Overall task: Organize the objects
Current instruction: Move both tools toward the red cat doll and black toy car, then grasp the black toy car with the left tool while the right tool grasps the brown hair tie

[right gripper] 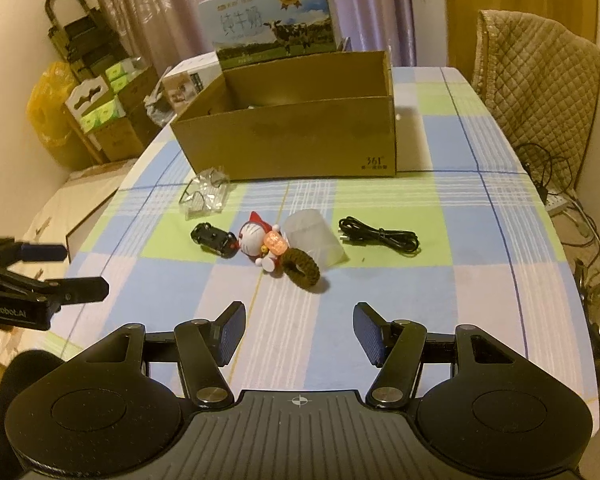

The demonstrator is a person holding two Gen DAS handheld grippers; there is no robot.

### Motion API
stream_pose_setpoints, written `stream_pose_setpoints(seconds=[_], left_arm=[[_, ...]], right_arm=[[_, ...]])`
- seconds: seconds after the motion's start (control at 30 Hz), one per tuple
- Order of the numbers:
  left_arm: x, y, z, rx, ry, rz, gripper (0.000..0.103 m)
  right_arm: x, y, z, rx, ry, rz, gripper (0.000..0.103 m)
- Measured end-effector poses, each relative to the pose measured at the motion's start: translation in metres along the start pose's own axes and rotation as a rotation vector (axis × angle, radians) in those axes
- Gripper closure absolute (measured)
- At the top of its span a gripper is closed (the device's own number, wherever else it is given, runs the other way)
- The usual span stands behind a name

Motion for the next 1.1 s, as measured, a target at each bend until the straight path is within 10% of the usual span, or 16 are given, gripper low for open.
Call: stream_pose_setpoints(seconds=[0.5, 1.1], left_arm=[[0.018, 0.048, 0.008, -0.013, 0.342, 0.072, 0.001], [0.05, 0.132, 0.009, -0.103, 0.671, 0.103, 0.013]], right_arm=[[0.012, 0.067, 0.016, 0.003, -0.521, 0.148, 0.046], [0.042, 0.143, 0.013, 0.017, -0.665, 0.205, 0.064]])
Point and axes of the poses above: each gripper's, at about its wrist camera, not at the fingertips, and y roughly the way its jaws point, z to its left, x to its top, the point moved 7 cm from there along y, roughly the way its jaws point, and after that the axes turned 8 degrees about z, right-handed, at the moved point
